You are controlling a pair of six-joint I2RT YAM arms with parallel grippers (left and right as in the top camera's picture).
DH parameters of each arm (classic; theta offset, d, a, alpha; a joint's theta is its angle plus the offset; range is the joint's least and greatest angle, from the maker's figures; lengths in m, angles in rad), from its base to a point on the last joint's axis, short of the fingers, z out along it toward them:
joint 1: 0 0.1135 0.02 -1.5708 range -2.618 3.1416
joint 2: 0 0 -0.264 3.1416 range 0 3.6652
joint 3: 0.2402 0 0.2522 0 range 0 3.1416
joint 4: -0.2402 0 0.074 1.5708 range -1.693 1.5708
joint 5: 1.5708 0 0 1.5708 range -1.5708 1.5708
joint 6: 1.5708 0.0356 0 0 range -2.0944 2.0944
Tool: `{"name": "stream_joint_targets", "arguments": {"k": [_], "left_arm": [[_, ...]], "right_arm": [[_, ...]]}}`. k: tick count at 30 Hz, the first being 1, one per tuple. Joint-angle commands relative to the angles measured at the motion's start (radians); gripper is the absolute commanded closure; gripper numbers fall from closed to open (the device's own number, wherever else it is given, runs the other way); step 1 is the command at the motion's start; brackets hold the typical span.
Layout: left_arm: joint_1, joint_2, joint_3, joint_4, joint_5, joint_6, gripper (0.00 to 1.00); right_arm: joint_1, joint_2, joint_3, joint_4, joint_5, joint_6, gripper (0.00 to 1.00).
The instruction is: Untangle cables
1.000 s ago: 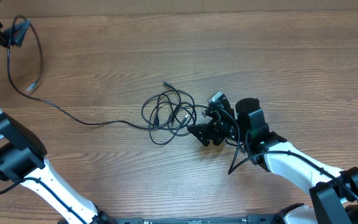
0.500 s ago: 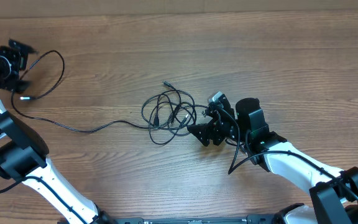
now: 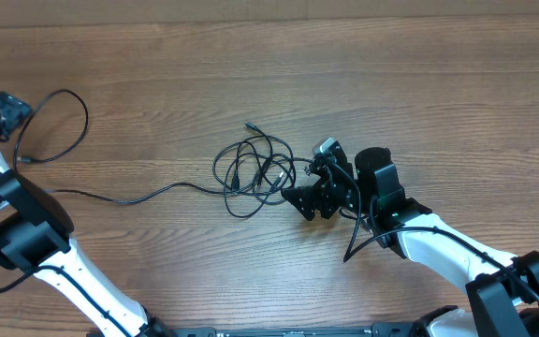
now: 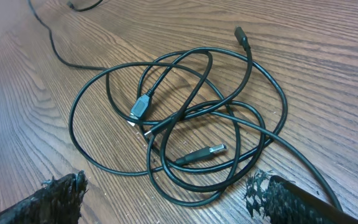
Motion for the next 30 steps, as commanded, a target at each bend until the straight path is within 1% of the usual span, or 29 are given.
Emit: {"name": "stream_joint_targets", "arguments": {"k": [1,2,4,6,7,8,11,14,16,19,23,27,30], "left_arm": [[-0.002,-0.124,0.104,0.0,-0.066,0.063,0.0],[-0.005,-0.142,0.118,0.0,-0.03,0.094,0.0],[-0.011,-0.188,0.147,0.0,0.116,0.217,0.01],[-0.026,-0.241,0.159,0.013,0.331,0.452,0.0],[-0.037,-0.268,0.159,0.015,0.415,0.553,0.0],[-0.052,-0.294,0.159,0.012,0.465,0.631,0.0],[-0.114,-0.361,0.159,-0.031,0.505,0.772,0.01],[-0.209,-0.396,0.159,-0.14,0.54,0.966,0.0],[-0.279,-0.397,0.158,-0.22,0.54,1.059,0.0],[-0.383,-0.389,0.135,-0.312,0.545,1.138,0.01],[-0.494,-0.382,0.083,-0.374,0.55,1.209,0.01],[-0.582,-0.382,-0.011,-0.399,0.555,1.23,0.0],[-0.637,-0.382,-0.116,-0.399,0.578,1.253,0.0]], "right_arm": [[0.006,0.004,0.011,0.002,0.01,0.003,0.07],[0.006,0.004,0.011,0.002,0.01,0.003,0.07],[0.006,0.004,0.011,0.002,0.01,0.003,0.07],[0.006,0.004,0.011,0.002,0.01,0.003,0.07],[0.006,0.004,0.011,0.002,0.01,0.003,0.07],[0.006,0.004,0.011,0.002,0.01,0.003,0.07],[0.006,0.004,0.011,0.001,0.01,0.003,0.07],[0.006,0.004,0.011,0.001,0.01,0.003,0.07],[0.006,0.004,0.011,0.0,0.009,0.004,0.07],[0.006,0.004,0.011,0.001,0.01,0.019,0.07],[0.006,0.004,0.011,0.0,0.009,0.03,0.07],[0.006,0.004,0.011,-0.006,0.009,0.03,0.07],[0.006,0.004,0.011,-0.003,0.009,0.03,0.06]]}}
